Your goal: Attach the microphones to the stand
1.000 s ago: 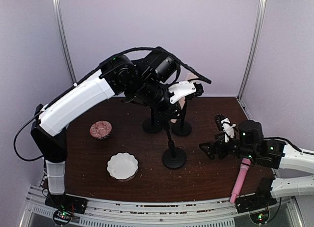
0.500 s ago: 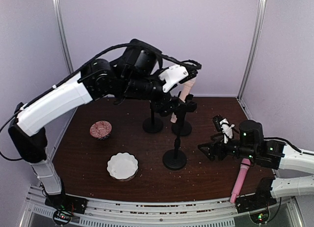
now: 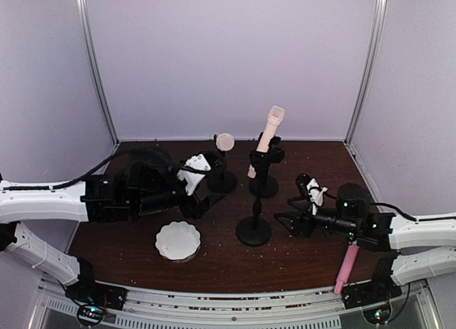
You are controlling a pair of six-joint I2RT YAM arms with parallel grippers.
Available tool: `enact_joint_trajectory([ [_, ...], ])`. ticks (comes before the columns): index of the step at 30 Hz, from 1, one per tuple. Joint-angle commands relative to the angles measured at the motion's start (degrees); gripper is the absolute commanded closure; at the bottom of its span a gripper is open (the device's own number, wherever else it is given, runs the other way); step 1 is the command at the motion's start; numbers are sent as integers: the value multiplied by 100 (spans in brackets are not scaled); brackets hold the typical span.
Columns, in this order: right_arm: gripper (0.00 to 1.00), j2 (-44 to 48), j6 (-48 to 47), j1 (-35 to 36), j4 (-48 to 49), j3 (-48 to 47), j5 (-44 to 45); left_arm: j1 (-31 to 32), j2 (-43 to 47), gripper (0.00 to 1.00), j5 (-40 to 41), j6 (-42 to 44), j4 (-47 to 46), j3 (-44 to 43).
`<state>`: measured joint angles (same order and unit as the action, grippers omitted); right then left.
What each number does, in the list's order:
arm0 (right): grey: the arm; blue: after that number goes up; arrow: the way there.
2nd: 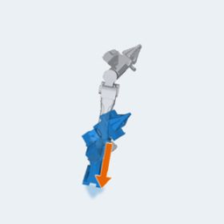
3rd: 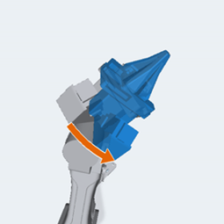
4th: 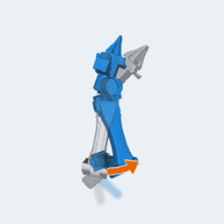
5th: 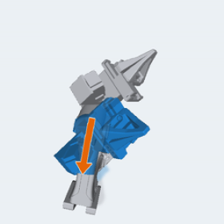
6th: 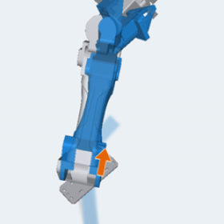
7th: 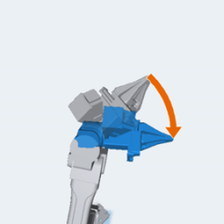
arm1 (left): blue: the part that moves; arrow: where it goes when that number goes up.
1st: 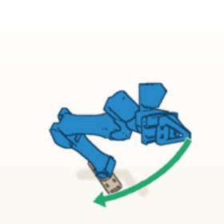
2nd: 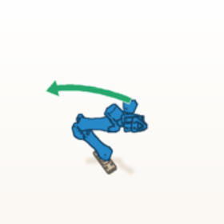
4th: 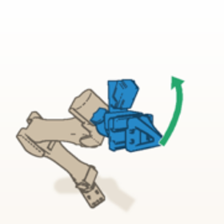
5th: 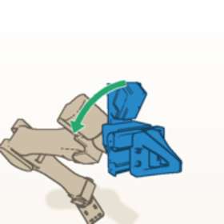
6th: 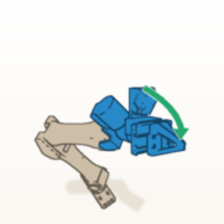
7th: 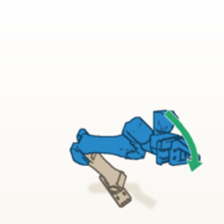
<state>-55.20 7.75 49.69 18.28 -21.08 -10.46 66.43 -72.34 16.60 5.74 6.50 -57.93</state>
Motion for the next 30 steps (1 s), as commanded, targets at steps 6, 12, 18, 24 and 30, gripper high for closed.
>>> enact_joint_trajectory([
  [6, 28, -1673, -396, 367, 2432, 108, 255, -16, 3, 36, 504, -1293, -2188, 1105],
  [12, 28, -2381, -454, 457, 2970, -139, 266, -16, 74, 38, 293, -1978, -2579, 1701],
  [18, 30, -2616, -504, 472, 3051, -334, 539, -16, -11, 43, 88, -1804, -2434, 1513],
  [24, 35, -2778, -556, 485, 3254, -448, 745, -16, -60, 43, -7, -1798, -2343, 1407],
  [30, 53, -3041, -610, 492, 3088, -727, 662, -16, -62, 43, -102, -1848, -2319, 1430],
])
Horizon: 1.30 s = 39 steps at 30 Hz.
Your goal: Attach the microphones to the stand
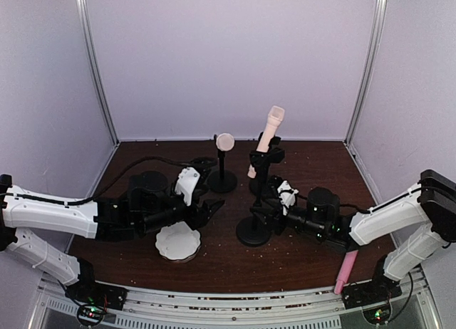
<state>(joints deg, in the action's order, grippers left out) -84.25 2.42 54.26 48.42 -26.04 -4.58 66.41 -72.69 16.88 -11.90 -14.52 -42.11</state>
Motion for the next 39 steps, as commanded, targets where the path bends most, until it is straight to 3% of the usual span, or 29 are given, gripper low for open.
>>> enact_joint_trajectory([
  [1, 55, -167, -64, 39, 97, -241, 64, -14, -14, 43, -132, -84, -204, -157],
  [6, 67, -177, -19, 67, 3, -323, 51, -14, 74, 43, -84, -39, -119, -124],
  [11, 54, -160, 10, 116, -374, -456, 163, -14, 9, 42, -2, 42, -116, -104],
  [18, 55, -114, 159, 130, -654, -463, 399, -14, -70, 42, -98, 52, -118, -115],
  [23, 49, -48, 236, 134, -836, -393, 652, -14, -129, 42, -110, 91, -133, -143],
  [28, 59, -7, 216, 134, -714, -324, 584, -14, -213, 42, -176, 92, -180, -182],
  [33, 63, -136, 184, 132, -707, -494, 536, -14, -322, 42, -208, 87, -202, -209],
  [39, 88, 9, 364, 150, -959, -566, 415, -14, -380, 42, -252, 91, -275, -166],
])
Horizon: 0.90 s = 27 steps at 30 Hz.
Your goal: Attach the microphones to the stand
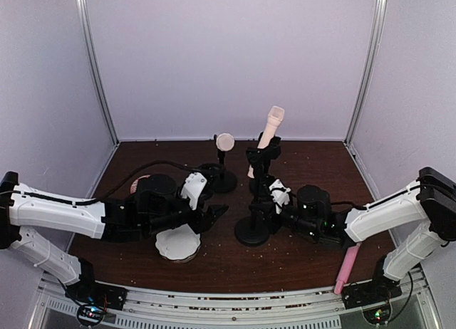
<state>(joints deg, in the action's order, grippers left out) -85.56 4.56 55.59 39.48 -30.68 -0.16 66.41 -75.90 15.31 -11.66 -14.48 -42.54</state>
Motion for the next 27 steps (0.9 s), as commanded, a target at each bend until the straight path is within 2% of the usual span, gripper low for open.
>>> enact_joint_trajectory([
  [1, 92, 261, 208, 20, -107, -54, -30, -14, -113, 43, -178, 86, -368, -86],
  [4, 99, 849, 348, 84, -355, 5, 23, -8, -346, 44, -598, 143, -609, -46],
  [11, 100, 1764, 690, 496, -1108, -237, 344, 29, -973, 44, -976, -29, -1497, -47],
  [19, 100, 1893, 1187, 980, -1022, -411, 769, 30, -1650, 44, -928, -93, -2482, -197],
  [27, 100, 1815, 1209, 1198, -841, -393, 1261, 38, -1959, 47, -1189, -155, -2763, -384],
])
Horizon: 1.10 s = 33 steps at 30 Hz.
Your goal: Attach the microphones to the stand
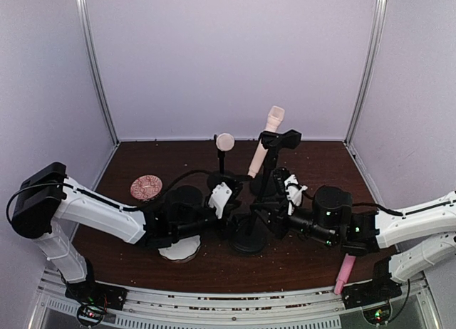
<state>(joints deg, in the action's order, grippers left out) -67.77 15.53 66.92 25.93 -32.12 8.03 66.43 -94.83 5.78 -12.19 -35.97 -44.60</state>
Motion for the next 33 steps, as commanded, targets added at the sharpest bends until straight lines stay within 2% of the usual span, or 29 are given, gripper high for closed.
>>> enact_joint_trajectory([
  [1, 100, 33, 94, 65, 503, -244, 520, 48, -38, 48, -159, -142, -544, -180],
  [3, 100, 71, 44, 70, 432, -234, 680, 86, 117, 48, 344, -293, -270, -144],
  [6, 100, 167, -16, 64, 310, -188, 857, 89, 479, 47, 598, -420, -132, 136],
  [10, 100, 170, -36, 61, 313, -183, 865, 100, 672, 48, 83, -359, -24, 227],
  [13, 100, 134, 53, 64, 409, -196, 847, 164, 499, 49, -396, -163, 261, -164],
  [15, 100, 133, 114, 63, 479, -202, 882, 228, 369, 49, -326, -55, 485, -399],
  [21, 100, 226, 150, 67, 406, -313, 771, 247, 139, 51, 257, -1, 375, -547],
  [33, 100, 218, 260, 81, 411, -278, 597, 247, -248, 65, 42, 207, 56, -645],
])
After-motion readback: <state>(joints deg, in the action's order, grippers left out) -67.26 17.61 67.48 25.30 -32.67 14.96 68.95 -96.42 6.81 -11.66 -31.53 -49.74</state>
